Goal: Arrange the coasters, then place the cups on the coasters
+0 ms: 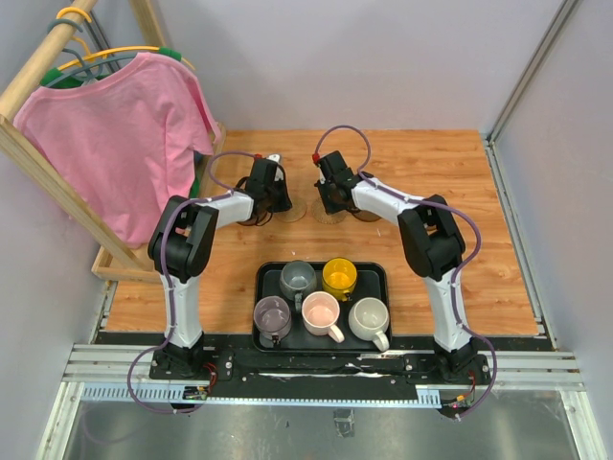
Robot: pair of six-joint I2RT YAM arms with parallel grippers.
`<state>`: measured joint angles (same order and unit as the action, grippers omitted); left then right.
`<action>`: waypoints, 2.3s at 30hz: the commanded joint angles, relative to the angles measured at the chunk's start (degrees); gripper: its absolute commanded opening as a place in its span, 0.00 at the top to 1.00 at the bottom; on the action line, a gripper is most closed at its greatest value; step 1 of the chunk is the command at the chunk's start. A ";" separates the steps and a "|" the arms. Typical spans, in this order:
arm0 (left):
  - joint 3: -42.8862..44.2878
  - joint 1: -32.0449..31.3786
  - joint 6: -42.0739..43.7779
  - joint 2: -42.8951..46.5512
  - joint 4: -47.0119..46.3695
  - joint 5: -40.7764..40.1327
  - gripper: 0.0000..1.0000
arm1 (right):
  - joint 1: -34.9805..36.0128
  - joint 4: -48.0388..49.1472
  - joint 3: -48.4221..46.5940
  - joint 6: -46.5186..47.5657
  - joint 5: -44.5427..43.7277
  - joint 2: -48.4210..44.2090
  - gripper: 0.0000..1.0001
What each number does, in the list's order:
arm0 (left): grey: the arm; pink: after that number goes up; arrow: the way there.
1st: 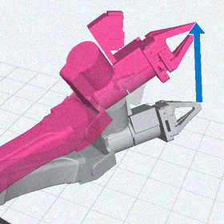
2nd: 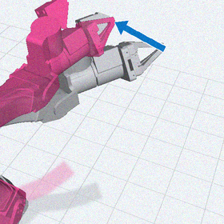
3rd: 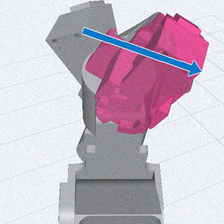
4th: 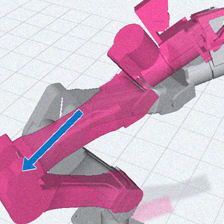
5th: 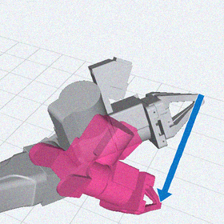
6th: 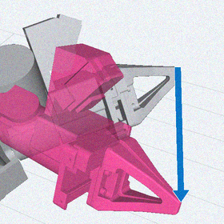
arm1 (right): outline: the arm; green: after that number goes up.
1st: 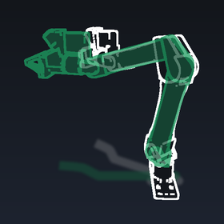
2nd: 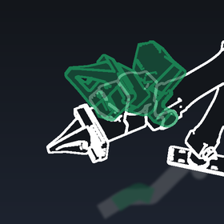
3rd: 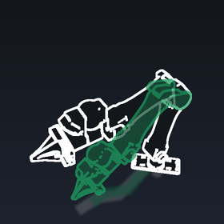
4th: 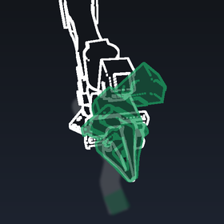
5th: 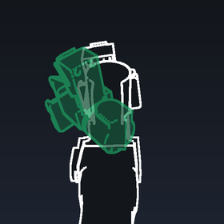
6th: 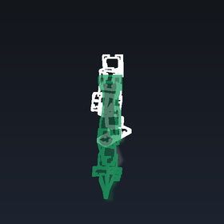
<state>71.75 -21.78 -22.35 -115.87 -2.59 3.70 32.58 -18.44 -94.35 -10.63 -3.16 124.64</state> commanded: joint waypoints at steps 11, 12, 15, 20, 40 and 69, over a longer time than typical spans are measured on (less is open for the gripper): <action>3.01 -0.22 1.15 0.38 7.04 -0.83 0.84 | -0.41 -2.39 -1.98 1.54 -1.89 -1.64 0.93; 3.50 -0.24 1.26 0.65 7.22 -0.88 0.84 | -0.46 -2.33 -1.89 1.88 -2.56 -2.65 0.93; 4.74 -0.22 1.49 1.68 7.66 -1.06 0.83 | -0.46 -2.32 -1.11 2.72 -4.12 -5.70 0.93; 7.63 -0.25 1.97 3.29 8.45 -1.44 0.82 | -0.73 -1.96 0.72 3.51 -6.60 -10.47 0.92; -7.15 -0.26 5.49 16.77 -2.33 0.55 0.82 | -10.33 0.13 8.91 4.48 -6.48 -11.94 0.93; -14.92 2.10 4.59 23.93 -7.86 -4.57 0.75 | -14.78 1.53 12.34 -1.32 -2.38 -6.68 0.94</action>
<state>57.71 -19.94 -17.19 -93.71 -8.54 -1.96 19.53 -14.81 -85.34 -9.63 -5.32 119.42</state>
